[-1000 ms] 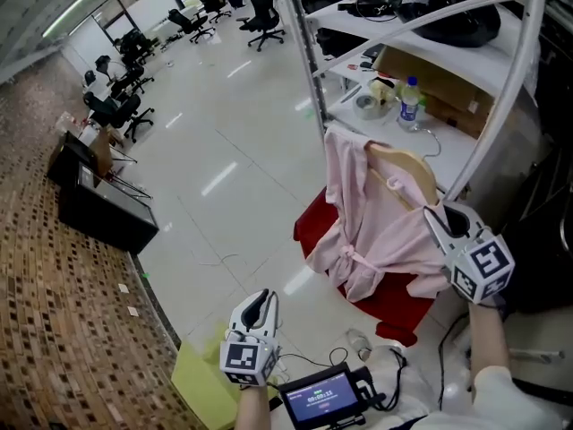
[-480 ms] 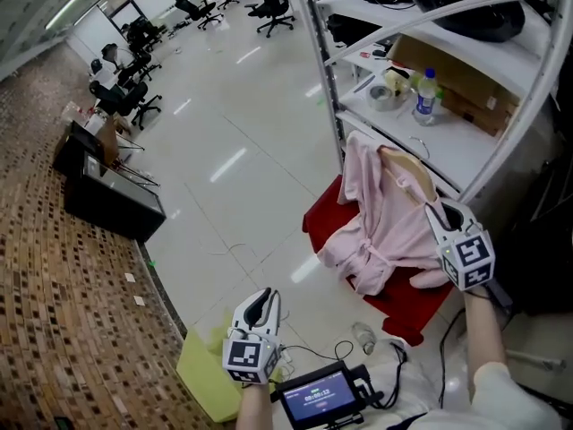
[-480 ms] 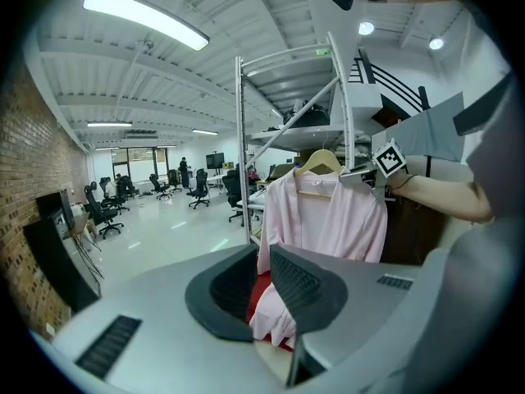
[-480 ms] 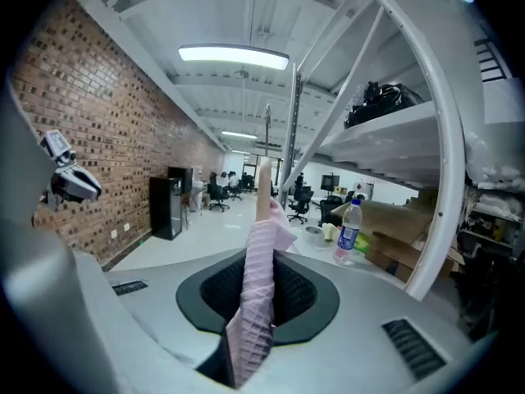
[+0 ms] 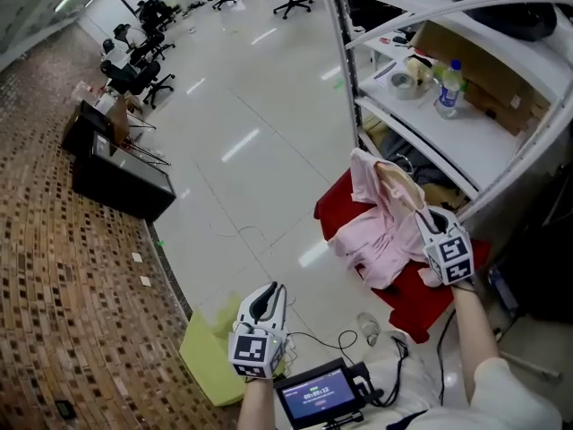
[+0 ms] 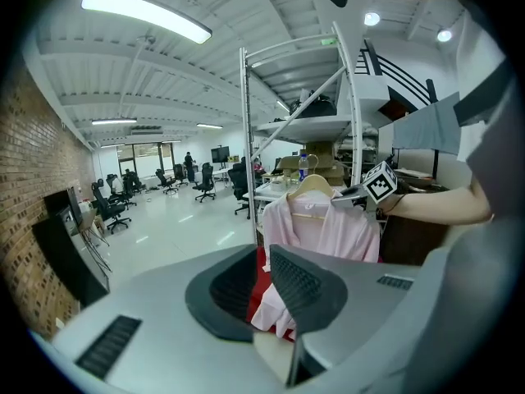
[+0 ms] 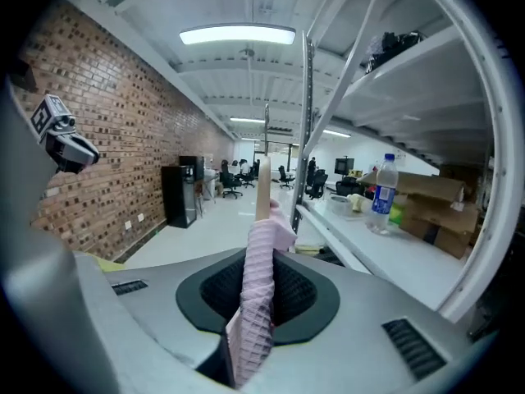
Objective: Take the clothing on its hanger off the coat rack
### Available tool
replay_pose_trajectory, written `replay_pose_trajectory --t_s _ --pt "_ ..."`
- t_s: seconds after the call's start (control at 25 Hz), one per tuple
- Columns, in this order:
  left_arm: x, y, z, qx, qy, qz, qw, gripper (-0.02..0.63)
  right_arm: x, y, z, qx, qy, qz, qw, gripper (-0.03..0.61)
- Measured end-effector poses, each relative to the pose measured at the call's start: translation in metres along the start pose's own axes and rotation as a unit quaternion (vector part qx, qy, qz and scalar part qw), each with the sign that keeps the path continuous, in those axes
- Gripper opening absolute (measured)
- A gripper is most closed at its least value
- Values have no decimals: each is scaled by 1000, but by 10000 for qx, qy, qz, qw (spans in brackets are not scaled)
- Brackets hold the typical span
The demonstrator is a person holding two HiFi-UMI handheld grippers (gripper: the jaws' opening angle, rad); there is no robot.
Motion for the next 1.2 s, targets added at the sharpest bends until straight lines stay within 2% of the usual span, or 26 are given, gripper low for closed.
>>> replay_pose_trajectory --t_s 0.16,0.52,0.88,1.08,1.2 --pt "-3 0 -8 -33 112 -26 9999 63 -10 -20 -27 -11 283 -258 9993 44" --pt "4 -20 -14 -262 172 -21 9995 63 -19 -96 -79 -134 769 -1121 9906 44" --pt "2 -44 0 -478 387 123 9980 63 -21 -185 -127 -572 768 -2154 9718 44" --pt "1 -50 -1 -547 442 272 9972 63 -30 -224 -152 -1000 718 -2016 9717 44" --pt "-1 -51 -2 -576 456 272 9969 63 -37 -248 -164 -1222 693 -2127 9670 43"
Point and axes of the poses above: the fingertips, and each gripper's own axes: z backward along the fingers, x to its right, y out of its top, the point moved 6 cm from there along z, backward along the fingers, and after that the axes turned 4 degrees about z, right-handed, at the moved point
